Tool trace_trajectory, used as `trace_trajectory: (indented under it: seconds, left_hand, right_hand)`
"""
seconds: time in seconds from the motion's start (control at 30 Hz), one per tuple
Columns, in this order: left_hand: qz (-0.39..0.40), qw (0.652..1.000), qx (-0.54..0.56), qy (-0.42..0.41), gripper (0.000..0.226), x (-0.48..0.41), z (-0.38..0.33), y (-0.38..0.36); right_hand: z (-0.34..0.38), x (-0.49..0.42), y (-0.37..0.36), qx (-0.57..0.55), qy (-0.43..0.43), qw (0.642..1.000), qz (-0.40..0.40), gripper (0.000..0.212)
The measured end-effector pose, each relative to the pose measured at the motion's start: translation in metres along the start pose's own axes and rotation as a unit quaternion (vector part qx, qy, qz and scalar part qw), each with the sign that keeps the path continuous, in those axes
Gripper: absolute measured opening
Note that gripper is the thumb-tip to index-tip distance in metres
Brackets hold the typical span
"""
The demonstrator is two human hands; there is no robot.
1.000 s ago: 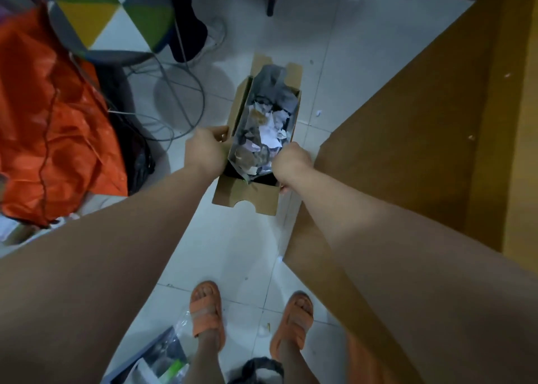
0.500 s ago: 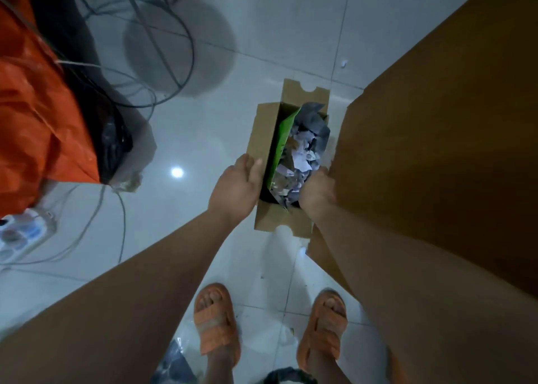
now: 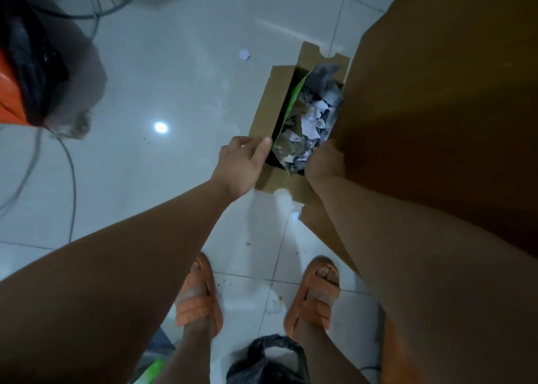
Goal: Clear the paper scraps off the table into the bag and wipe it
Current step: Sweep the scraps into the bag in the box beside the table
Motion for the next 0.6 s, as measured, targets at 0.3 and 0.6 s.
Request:
trace_trajectory:
  seconds: [0.3, 0.6]
  left_hand:
    - [0.134, 0.99, 0.041, 0.026, 0.073, -0.032, -0.007, -0.029]
    - [0.115, 0.993, 0.003, 0.017, 0.056, -0.007, -0.014, -0.032]
  right_hand:
    - [-0.011, -0.024, -0.025, -0.043, -0.013, 0.999, 0.004, 0.048]
    - [-0.011, -0.018, -0.02, -0.165, -0.11, 0.98, 0.008, 0.081]
Point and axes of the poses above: each hand's wrist, its own x-axis away from the middle knuckle, its own y-axis out of the back of the hand, z = x × y, the point moved 3 cm from there along -x, towards the middle knuckle, and after that the axes turned 1 degree about -x, right-handed, at the moved point
